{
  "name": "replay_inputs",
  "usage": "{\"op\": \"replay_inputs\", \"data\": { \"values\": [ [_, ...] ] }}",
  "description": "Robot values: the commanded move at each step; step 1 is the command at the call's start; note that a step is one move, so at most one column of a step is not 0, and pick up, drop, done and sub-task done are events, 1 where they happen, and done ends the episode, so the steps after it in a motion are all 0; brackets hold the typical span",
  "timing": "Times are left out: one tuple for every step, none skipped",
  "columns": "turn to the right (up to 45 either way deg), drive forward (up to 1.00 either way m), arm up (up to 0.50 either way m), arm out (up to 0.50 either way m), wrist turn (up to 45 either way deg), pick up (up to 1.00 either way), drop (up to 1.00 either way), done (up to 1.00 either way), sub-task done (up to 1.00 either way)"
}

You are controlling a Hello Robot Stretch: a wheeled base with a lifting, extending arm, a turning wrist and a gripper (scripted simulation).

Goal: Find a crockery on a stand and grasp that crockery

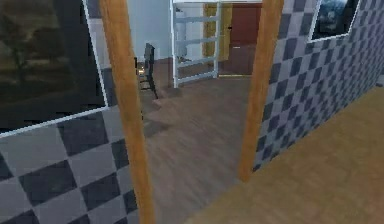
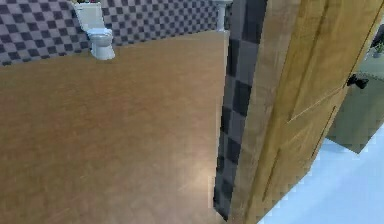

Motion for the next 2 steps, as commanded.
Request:
{"op": "replay_inputs", "data": {
  "values": [
    [12.0, 0.0, 0.0, 0.0, 0.0, 0.0, 0.0, 0.0, 0.0],
    [0.0, 0.65, 0.0, 0.0, 0.0, 0.0, 0.0, 0.0, 0.0]
  ]
}}
